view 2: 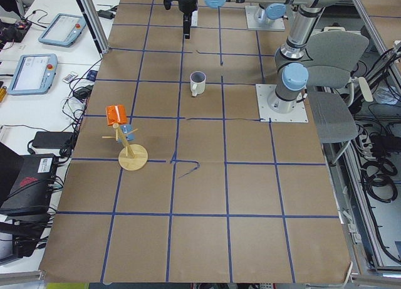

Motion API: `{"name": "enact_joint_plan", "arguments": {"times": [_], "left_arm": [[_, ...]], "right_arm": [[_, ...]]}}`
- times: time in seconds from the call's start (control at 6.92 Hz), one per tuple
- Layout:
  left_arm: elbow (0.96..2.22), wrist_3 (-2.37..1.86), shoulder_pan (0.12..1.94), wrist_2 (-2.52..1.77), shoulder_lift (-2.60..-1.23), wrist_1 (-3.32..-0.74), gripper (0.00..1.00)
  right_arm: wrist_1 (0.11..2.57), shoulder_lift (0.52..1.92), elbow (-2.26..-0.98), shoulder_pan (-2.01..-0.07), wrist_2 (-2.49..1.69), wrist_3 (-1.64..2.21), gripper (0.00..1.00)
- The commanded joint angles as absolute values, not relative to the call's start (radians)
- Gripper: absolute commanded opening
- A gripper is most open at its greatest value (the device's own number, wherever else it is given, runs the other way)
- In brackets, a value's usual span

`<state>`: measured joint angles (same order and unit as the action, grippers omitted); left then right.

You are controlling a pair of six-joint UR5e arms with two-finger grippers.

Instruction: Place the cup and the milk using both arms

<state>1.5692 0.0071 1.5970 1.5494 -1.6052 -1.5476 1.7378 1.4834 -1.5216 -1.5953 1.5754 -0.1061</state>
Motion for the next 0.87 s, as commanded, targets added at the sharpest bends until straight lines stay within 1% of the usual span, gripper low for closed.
{"name": "enact_joint_plan", "arguments": {"times": [0.0, 0.14, 0.29, 0.43, 0.58, 0.72], "left_arm": [[1.595, 0.009, 1.595, 1.546, -1.653, -1.555, 1.00], [1.685, 0.003, 1.595, 1.549, -1.692, -1.504, 1.00], [1.812, 0.018, 1.594, 1.548, -1.719, -1.338, 1.00], [1.901, 0.032, 1.594, 1.551, -1.732, -1.278, 1.00], [1.923, 0.038, 1.592, 1.583, -1.742, -1.261, 1.00], [1.925, 0.044, 1.592, 1.592, -1.752, -1.261, 0.87]], "right_arm": [[1.738, 1.483, -1.523, -1.595, 1.575, -0.106, 1.00], [1.738, 1.483, -1.523, -1.595, 1.575, -0.106, 1.00], [1.738, 1.485, -1.523, -1.595, 1.575, -0.107, 1.00], [1.738, 1.485, -1.525, -1.595, 1.575, -0.106, 1.00], [1.738, 1.485, -1.525, -1.595, 1.575, -0.106, 1.00], [1.738, 1.485, -1.525, -1.595, 1.575, -0.107, 1.00]]}}
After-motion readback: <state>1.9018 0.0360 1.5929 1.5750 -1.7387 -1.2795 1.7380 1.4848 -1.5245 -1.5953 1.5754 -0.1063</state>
